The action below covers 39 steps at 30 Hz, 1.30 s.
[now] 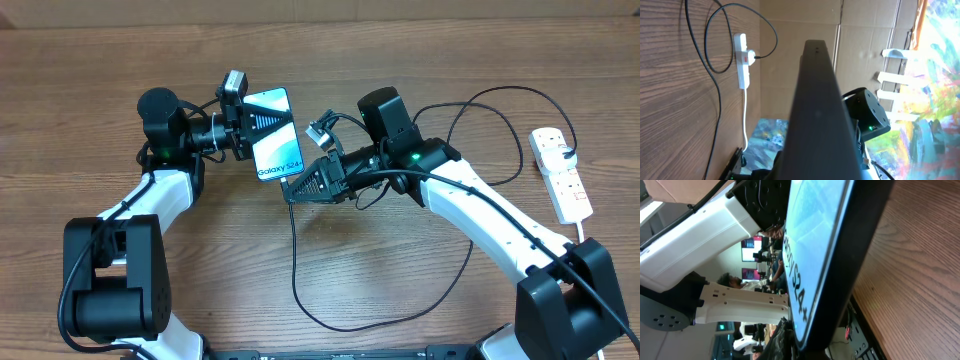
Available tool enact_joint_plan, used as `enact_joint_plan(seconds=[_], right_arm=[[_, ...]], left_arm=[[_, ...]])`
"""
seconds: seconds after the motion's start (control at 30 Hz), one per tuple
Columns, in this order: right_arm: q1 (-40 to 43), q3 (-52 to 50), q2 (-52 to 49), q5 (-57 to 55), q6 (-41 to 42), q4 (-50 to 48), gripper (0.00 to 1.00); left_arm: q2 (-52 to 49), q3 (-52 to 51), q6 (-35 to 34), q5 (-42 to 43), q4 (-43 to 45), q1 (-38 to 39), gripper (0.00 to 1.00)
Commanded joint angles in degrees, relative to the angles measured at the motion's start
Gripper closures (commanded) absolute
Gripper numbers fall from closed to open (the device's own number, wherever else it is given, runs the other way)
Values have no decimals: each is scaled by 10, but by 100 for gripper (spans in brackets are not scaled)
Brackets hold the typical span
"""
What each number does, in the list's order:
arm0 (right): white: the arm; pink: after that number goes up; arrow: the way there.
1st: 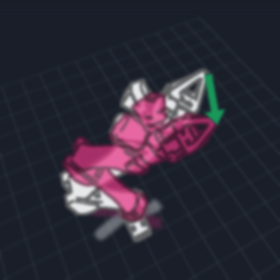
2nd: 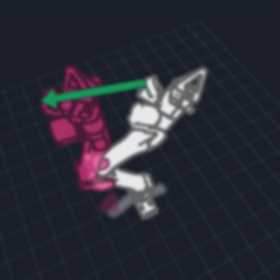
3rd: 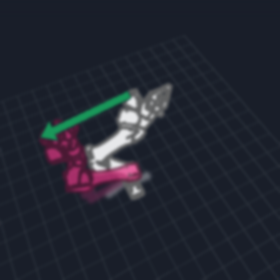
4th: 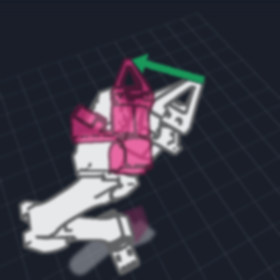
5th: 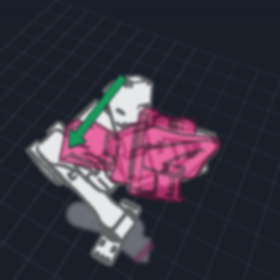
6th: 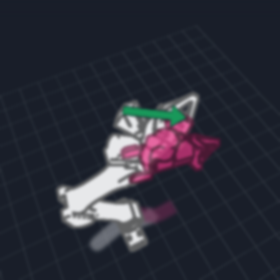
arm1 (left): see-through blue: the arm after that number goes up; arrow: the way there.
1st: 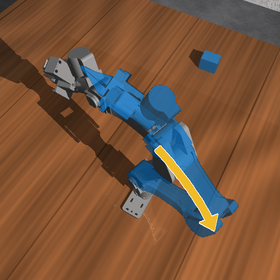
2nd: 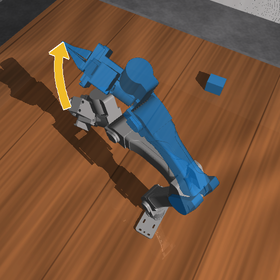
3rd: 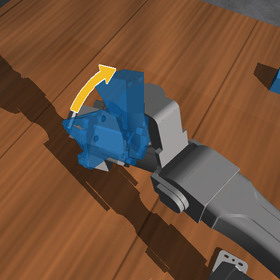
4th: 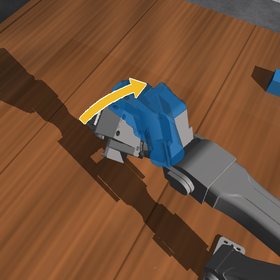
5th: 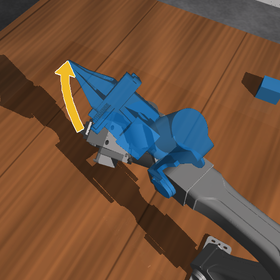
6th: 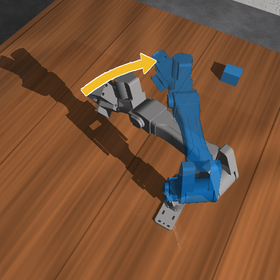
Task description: Plug charger to phone and switch on socket
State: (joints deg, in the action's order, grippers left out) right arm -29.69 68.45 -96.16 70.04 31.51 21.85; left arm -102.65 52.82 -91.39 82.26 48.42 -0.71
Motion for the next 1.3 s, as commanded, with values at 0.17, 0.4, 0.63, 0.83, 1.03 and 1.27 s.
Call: enact_joint_plan(seconds=[0.17,0.4,0.63,0.83,1.03,1.27], right_arm=[[2,1,4,-31,29,-7,96],[2,1,4,-32,33,-16,96],[2,1,4,-17,33,-17,96],[2,1,4,-5,33,-19,96],[2,1,4,-5,33,-19,96],[2,1,4,-19,47,-25,96]], left_arm=[[18,2,-5,-2,5,4,96],[18,2,-5,-2,5,4,96],[18,2,1,-2,5,4,96],[18,2,14,-1,5,4,96],[18,2,16,1,5,4,96],[18,2,16,16,5,4,96]])
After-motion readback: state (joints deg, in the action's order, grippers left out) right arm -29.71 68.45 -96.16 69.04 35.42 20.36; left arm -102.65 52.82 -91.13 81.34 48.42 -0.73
